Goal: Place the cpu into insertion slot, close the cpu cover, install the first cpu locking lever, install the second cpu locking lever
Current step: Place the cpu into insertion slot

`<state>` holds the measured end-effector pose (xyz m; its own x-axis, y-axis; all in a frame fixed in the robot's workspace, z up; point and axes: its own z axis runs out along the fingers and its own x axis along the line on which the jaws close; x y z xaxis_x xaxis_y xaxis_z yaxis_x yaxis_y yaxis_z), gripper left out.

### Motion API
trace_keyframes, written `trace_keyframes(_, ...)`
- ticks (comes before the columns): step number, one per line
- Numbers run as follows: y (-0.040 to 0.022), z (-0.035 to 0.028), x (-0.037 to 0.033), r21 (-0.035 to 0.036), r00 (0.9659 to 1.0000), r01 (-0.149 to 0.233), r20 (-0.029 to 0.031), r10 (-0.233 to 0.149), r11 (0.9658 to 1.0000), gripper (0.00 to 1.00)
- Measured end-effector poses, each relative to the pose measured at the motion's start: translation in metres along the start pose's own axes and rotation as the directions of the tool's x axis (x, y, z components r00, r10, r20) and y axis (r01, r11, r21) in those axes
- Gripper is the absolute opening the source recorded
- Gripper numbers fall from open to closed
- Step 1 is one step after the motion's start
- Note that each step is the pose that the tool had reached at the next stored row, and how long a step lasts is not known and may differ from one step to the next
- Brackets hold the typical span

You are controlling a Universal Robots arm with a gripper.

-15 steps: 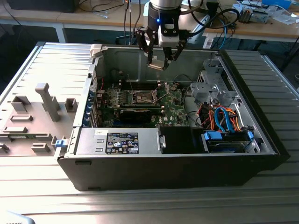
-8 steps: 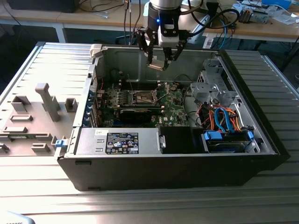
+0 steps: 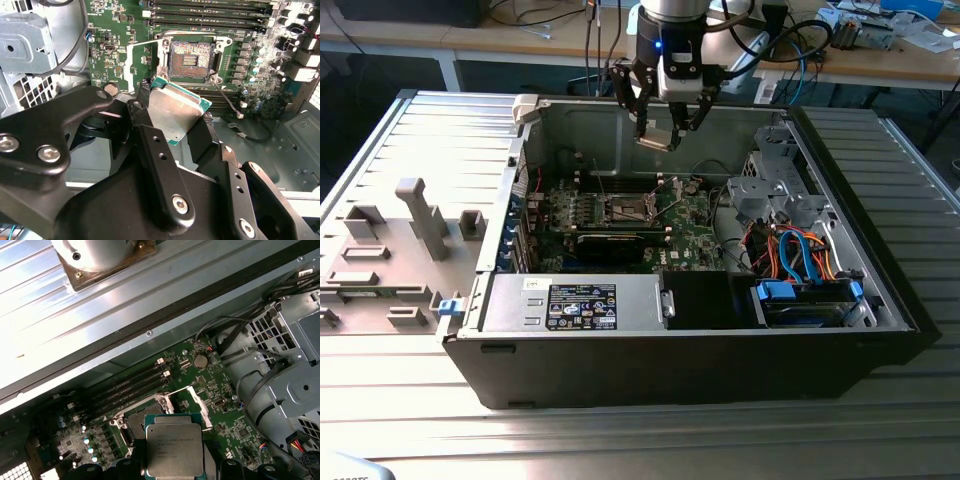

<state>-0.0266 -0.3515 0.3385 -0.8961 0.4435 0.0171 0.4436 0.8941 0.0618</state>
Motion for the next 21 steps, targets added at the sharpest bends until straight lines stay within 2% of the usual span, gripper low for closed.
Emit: trace_keyframes(21,-0.0001,0.0013,0.0000,-0.0001,1.0000,-0.010,0.0007,0.010,1.0000,0.55)
